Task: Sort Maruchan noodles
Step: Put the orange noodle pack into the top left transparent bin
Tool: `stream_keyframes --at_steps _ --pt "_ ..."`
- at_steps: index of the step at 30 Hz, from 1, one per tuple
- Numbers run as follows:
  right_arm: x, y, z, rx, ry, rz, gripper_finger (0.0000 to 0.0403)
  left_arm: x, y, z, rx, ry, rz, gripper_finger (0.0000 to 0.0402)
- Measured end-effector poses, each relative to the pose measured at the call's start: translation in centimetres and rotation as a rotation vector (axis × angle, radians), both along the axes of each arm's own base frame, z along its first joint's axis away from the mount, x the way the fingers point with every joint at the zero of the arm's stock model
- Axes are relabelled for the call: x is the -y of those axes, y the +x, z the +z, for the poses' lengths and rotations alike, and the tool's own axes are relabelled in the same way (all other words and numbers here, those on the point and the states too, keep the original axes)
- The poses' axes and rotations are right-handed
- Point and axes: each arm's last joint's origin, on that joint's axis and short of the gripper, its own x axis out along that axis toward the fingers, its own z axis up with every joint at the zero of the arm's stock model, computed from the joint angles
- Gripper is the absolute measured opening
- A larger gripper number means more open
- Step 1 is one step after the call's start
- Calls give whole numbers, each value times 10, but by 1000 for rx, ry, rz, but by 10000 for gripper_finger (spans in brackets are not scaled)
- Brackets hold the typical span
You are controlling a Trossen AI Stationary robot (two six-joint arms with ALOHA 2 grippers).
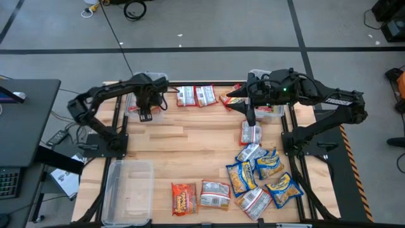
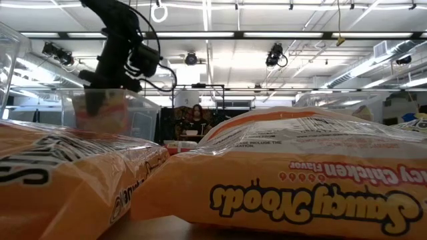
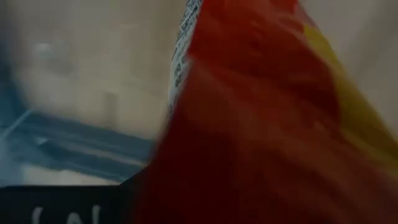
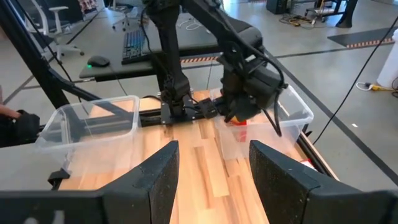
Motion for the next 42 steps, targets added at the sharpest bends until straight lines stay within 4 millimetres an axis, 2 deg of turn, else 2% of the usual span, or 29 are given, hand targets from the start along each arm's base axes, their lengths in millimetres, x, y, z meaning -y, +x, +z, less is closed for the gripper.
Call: stream_keyframes --at_steps 3,7,13,16,21,26,29,32,42 --pt "0 0 -1 -8 10 -3 199 -5 3 2 -5 -100 -25 139" --pt "0 -1 -3 -26 25 -8 200 -18 2 5 -2 -113 -75 139" --pt "0 -1 -3 -32 25 -8 199 -39 5 -8 -81 52 -96 139" --pt "0 -1 -3 -33 24 -11 199 -40 6 -10 -110 67 -64 139" --pt "0 -1 -3 -33 31 -15 199 -33 6 4 -120 -3 -11 139" --pt "1 -1 -3 -33 30 -18 199 -36 11 32 -76 155 -5 139" --pt "1 -1 -4 -39 27 -20 199 -45 16 37 -25 262 9 139" --pt "1 -2 -5 -48 31 -21 199 -51 15 34 -21 261 28 139" --pt "-6 -3 -9 -89 46 0 199 -73 22 6 -41 267 86 140"
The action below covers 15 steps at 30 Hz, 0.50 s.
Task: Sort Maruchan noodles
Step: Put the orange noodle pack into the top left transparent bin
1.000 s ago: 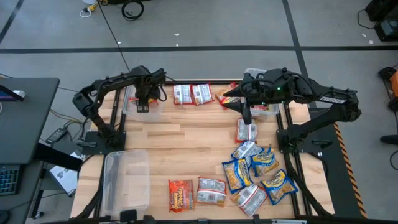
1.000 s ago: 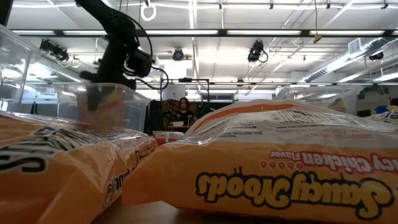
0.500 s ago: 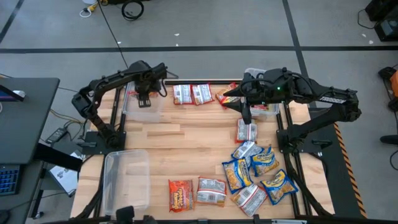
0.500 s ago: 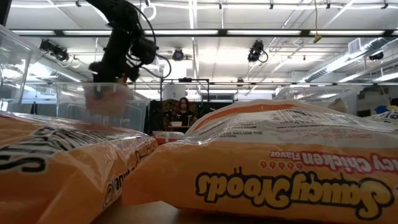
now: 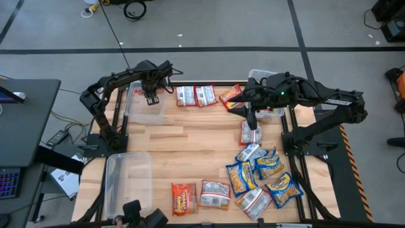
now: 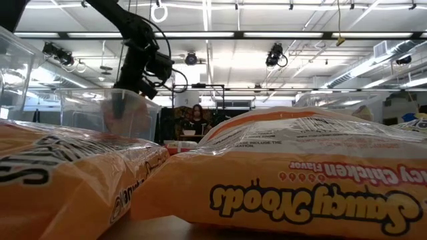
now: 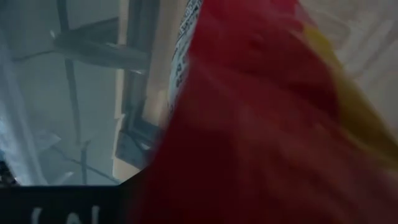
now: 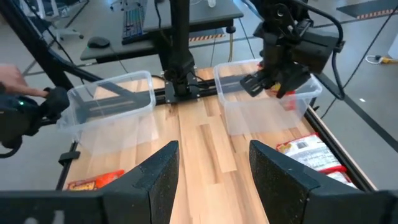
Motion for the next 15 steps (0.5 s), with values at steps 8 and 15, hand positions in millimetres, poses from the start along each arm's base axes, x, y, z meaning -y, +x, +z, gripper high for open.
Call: stream_keyframes --at_steps 8,15 --pt "-7 0 0 -1 -5 11 199 -3 1 -2 -31 30 -31 174" --pt "-13 0 0 4 1 30 199 -5 1 -1 -47 66 -27 225"
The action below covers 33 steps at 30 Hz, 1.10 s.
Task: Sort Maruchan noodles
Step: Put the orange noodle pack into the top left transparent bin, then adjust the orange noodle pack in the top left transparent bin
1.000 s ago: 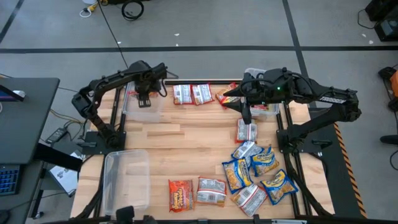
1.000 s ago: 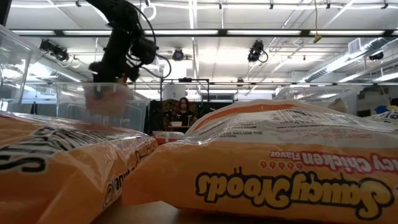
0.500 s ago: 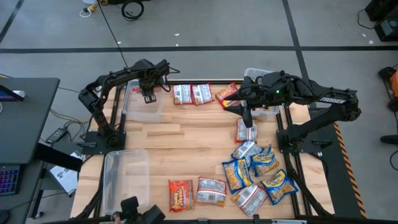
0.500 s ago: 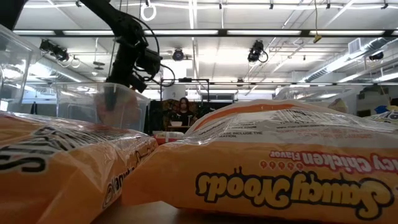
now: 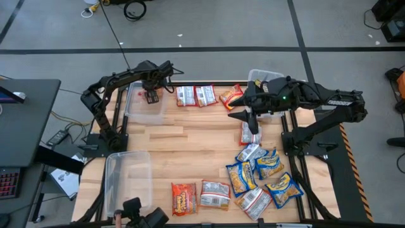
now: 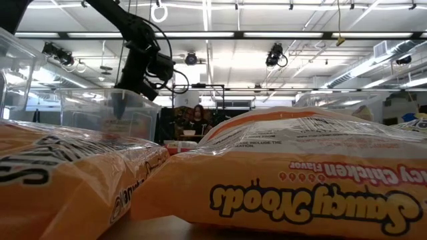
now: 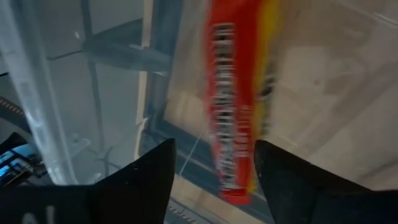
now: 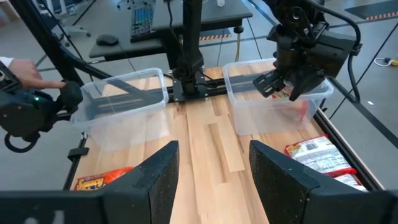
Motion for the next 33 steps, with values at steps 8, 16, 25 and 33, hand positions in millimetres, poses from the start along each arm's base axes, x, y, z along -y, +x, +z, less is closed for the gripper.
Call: stream_keyframes --at_steps 8,16,25,33 --pt "-1 0 0 1 22 -3 199 -2 -1 1 -34 60 28 242" --pt "-6 -1 -1 -5 44 5 199 8 -5 8 7 14 82 242" --pt "-6 -2 -3 -28 65 -5 199 37 -16 44 333 -221 158 240" --pt "-11 -3 -4 -43 122 -9 199 44 -23 22 429 -458 154 196"
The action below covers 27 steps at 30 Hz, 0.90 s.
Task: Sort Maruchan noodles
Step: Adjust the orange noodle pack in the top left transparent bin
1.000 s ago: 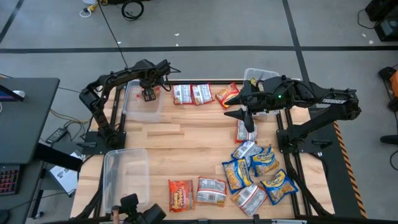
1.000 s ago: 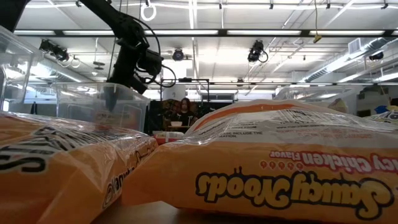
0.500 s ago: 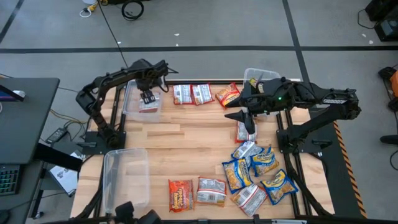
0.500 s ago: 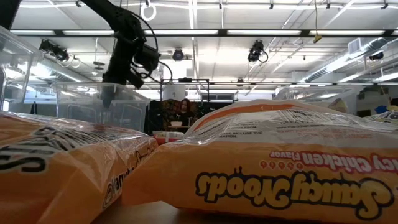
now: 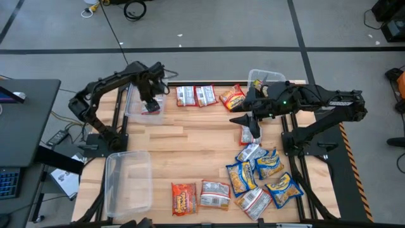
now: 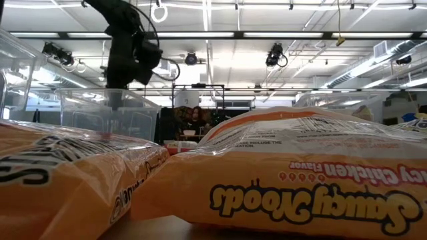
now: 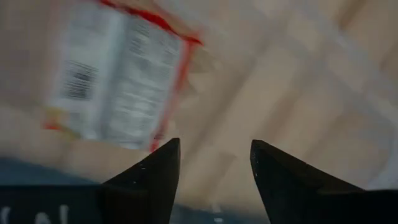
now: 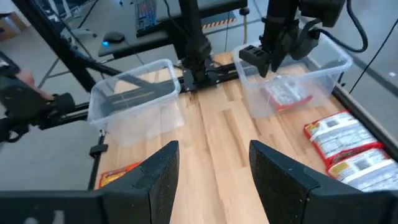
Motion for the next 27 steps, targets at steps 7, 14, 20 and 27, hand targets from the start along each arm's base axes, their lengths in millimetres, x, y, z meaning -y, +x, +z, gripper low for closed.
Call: stream_keyframes --at_steps 7,14,20,27 --pt "-8 -2 -1 -2 -23 -41 199 10 -12 -34 -16 106 81 190" --pt "-6 0 2 27 -23 -61 199 0 -8 -38 -2 253 154 215" --pt "-6 2 3 46 18 -81 199 -16 -10 -56 17 182 301 236" --pt "-14 11 -1 40 41 -84 199 -16 -22 -57 -31 120 115 228"
